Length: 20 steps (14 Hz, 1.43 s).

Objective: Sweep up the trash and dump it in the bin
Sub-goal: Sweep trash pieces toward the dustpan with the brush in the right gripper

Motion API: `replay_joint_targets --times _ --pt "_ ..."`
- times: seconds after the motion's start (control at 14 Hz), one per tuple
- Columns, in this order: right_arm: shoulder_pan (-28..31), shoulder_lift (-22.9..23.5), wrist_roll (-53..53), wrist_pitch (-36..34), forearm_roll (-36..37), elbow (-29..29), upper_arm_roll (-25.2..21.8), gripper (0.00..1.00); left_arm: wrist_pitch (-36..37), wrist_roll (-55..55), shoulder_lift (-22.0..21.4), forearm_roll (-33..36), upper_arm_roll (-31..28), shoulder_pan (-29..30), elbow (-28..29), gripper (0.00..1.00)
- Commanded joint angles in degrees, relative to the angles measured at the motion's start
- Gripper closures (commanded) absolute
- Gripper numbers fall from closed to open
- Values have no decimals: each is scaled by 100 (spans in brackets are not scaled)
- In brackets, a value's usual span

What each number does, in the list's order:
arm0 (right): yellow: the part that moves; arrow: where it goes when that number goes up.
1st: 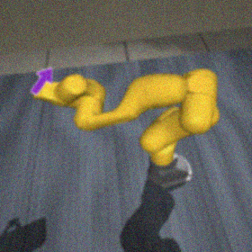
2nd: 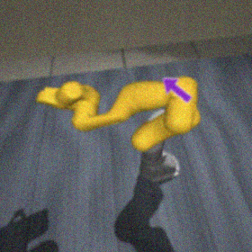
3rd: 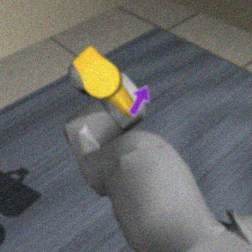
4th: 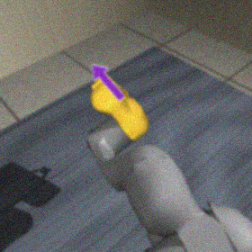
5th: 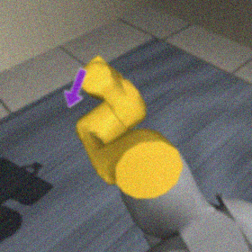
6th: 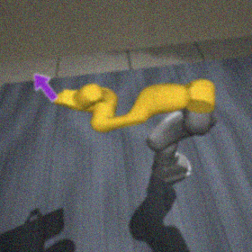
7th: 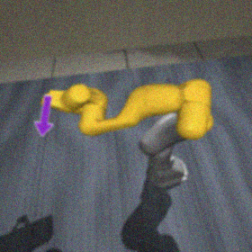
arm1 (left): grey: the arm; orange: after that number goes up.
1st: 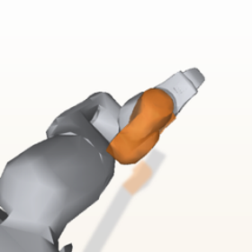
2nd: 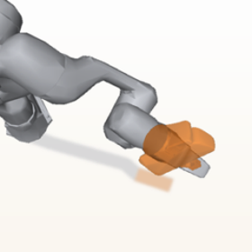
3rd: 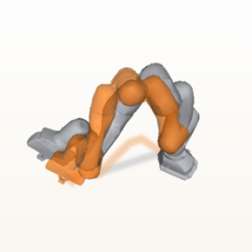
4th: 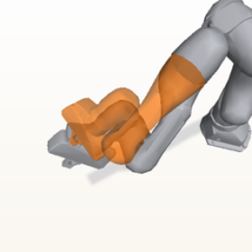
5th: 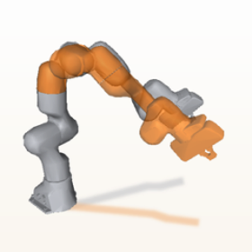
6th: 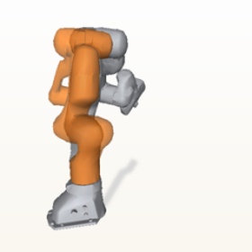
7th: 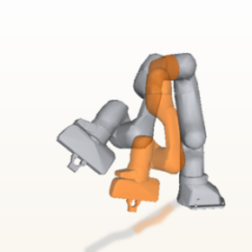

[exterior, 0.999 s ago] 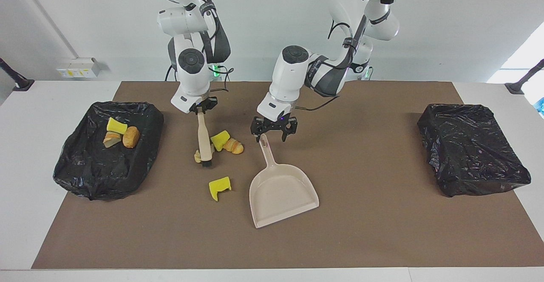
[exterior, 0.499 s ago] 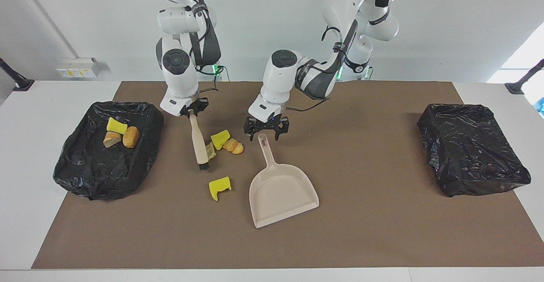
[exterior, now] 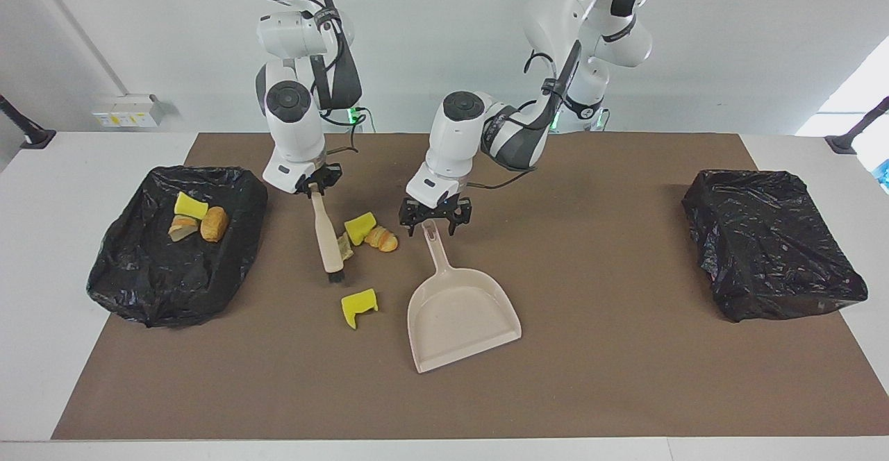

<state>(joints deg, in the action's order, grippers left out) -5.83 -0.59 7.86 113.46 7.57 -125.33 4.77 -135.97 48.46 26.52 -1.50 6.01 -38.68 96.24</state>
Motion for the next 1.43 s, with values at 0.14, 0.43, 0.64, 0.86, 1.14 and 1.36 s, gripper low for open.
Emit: replay_joint_targets --times 0.14,0.43,0.64,0.86,1.14,1.36 --pt "99 594 277 -308 541 1009 15 100 -9 41 90 -34 -73 -43 -167 46" --pt "143 893 444 -123 886 1344 15 100 123 14 81 1 -73 -26 -167 76" --pt "126 1052 480 26 904 1371 33 100 377 -82 20 36 -100 18 -158 100" --pt "126 1140 593 246 895 1397 33 100 606 -442 -41 27 -144 36 -167 100" --pt "65 1325 699 334 842 1441 33 100 913 -1055 -164 219 -179 246 -158 100" --pt "-84 1106 874 246 781 1074 59 100 1527 -2266 -383 825 -179 457 -123 100"
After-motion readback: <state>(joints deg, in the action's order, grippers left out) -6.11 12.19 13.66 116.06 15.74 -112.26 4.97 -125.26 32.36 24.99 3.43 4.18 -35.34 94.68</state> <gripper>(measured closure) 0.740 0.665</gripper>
